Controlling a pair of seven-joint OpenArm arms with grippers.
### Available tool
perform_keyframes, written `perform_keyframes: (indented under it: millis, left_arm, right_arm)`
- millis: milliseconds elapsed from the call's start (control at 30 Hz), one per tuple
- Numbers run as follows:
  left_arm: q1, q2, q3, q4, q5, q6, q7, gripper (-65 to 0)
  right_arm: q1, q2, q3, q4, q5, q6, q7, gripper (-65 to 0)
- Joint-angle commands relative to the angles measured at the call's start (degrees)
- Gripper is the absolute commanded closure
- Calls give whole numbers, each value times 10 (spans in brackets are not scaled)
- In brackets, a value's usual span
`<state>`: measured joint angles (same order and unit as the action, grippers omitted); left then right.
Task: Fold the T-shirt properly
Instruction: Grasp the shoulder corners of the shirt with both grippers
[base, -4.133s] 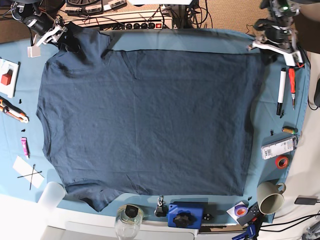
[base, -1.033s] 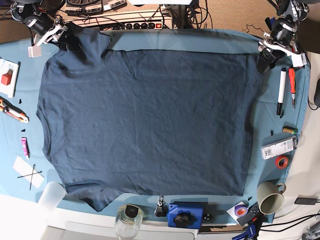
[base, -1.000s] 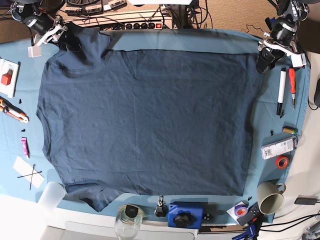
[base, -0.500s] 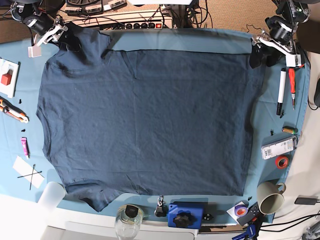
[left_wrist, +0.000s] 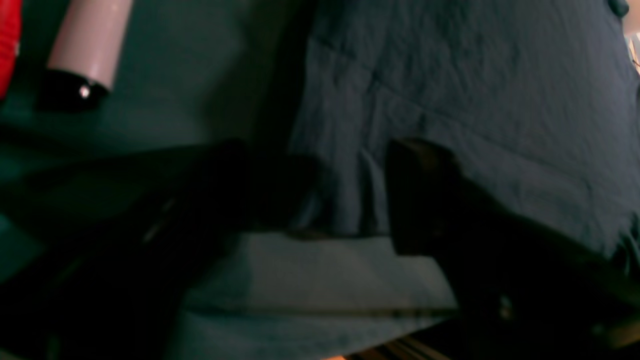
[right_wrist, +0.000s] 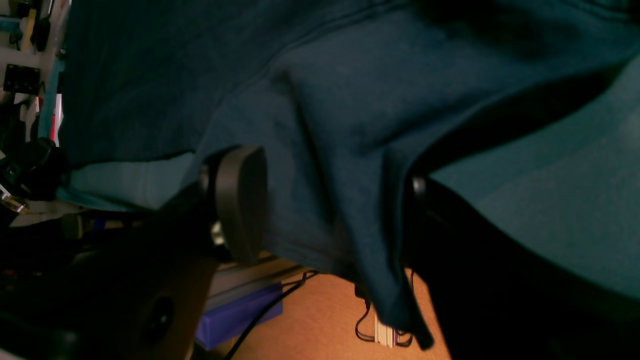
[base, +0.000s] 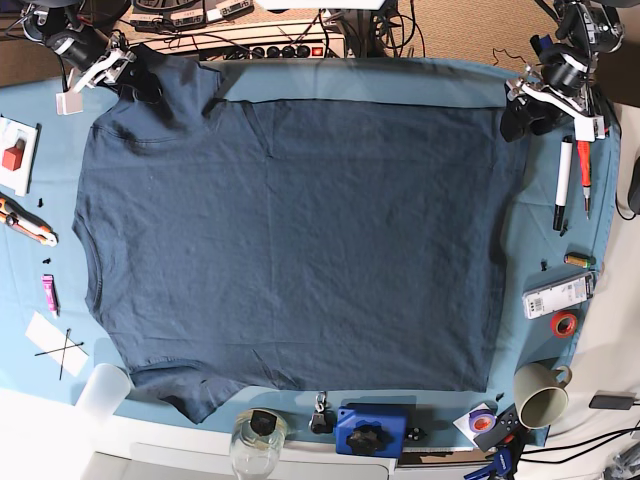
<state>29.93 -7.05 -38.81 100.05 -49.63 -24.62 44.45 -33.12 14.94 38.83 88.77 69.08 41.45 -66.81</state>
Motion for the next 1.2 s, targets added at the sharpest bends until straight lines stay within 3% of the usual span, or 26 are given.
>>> perform_keyframes:
  millis: [0, 100, 300, 467, 533, 700, 900, 1167]
  left_arm:
    - [7, -1, 0, 1, 1, 6, 33, -366]
    - [7, 13, 0, 1, -10, 3, 36, -334]
    - [7, 34, 14, 1, -21, -11, 34, -334]
    - [7, 34, 37, 1, 2, -6, -21, -332]
    - [5, 34, 38, 1, 14, 4, -46, -291]
    - [-3, 34, 38, 1, 21, 33, -48, -164]
    - [-4, 34, 38, 1, 21, 32, -49, -154]
    - [-4, 34, 38, 1, 21, 32, -49, -151]
  right_arm:
    - [-10, 2, -2, -4, -55, -15, -52, -350]
    - [-10, 2, -2, -4, -55, -15, -52, -350]
    - [-10, 2, -2, -4, -55, -15, -51, -350]
    - [-10, 2, -2, -4, -55, -15, -49, -350]
    - [-10, 2, -2, -4, -55, -15, -45, -350]
    - [-7, 2, -2, -4, -55, -15, -15, -350]
    - [11, 2, -2, -4, -57, -15, -20, -349]
    - [15, 2, -3, -4, -90, -15, -30, -196]
